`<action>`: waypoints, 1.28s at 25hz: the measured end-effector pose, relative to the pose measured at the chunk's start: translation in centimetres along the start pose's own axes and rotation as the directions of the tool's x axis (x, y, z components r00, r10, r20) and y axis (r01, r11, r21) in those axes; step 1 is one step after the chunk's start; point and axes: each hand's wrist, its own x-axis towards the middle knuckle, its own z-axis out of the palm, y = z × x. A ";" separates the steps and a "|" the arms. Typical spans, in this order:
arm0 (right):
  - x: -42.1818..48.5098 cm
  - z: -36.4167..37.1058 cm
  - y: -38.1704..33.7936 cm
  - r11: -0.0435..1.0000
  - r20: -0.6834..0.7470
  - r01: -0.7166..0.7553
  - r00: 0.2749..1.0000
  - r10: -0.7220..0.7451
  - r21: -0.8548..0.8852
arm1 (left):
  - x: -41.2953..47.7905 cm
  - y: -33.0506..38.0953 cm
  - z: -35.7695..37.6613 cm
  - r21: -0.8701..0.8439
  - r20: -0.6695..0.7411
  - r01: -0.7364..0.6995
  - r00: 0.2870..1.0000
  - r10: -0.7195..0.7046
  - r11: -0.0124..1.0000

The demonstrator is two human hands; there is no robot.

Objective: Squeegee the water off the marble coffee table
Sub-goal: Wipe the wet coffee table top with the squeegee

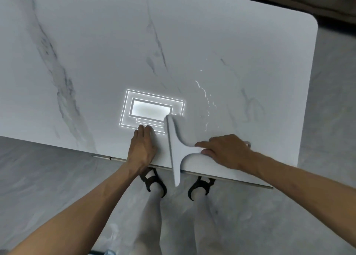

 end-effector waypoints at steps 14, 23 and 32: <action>-8.3 -4.5 14.8 0.946 0.011 -0.220 0.973 0.229 -0.237 | 0.4 7.5 3.3 0.030 0.001 -0.075 0.997 0.075 0.997; 3.9 0.2 -2.5 0.986 0.059 0.164 0.984 -0.165 0.023 | -0.8 -1.1 -0.8 -0.406 -0.238 0.296 0.879 -0.413 0.864; 5.5 1.2 -1.5 0.998 -0.014 0.049 0.999 -0.048 0.043 | 0.3 -3.3 -1.1 -0.325 -0.187 0.343 0.890 -0.416 0.881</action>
